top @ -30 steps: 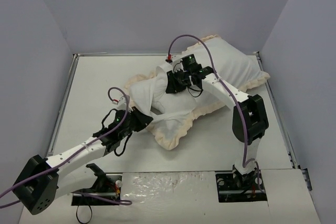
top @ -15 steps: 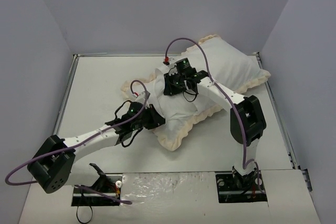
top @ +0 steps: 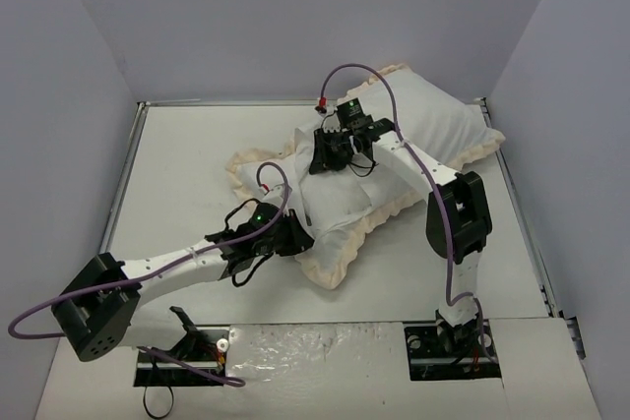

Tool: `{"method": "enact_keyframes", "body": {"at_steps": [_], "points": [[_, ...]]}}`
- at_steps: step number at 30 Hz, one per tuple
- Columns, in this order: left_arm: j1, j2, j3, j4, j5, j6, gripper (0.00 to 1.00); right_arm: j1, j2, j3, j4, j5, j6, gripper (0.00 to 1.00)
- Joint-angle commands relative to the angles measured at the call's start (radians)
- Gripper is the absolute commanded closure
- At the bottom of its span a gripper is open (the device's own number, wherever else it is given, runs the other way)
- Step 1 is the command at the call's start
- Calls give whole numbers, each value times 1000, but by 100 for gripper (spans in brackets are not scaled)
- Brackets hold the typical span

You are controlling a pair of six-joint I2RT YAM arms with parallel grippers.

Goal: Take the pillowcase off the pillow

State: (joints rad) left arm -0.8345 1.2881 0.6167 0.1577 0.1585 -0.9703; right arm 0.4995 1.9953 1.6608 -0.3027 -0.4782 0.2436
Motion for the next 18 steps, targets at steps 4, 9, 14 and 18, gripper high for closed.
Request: {"method": "enact_keyframes", "body": {"at_steps": [4, 9, 14, 18], "points": [[-112, 28, -12, -331, 291, 57, 98, -127, 36, 109, 327, 115, 42, 100], [-118, 13, -6, -434, 320, 102, 98, -148, 42, 90, 329, 102, 56, 100], [-133, 0, -23, -437, 340, 97, 98, -156, 40, 109, 330, 102, 78, 100], [-155, 1, -37, -451, 348, 94, 98, -168, 51, 140, 330, 110, 82, 100]]}}
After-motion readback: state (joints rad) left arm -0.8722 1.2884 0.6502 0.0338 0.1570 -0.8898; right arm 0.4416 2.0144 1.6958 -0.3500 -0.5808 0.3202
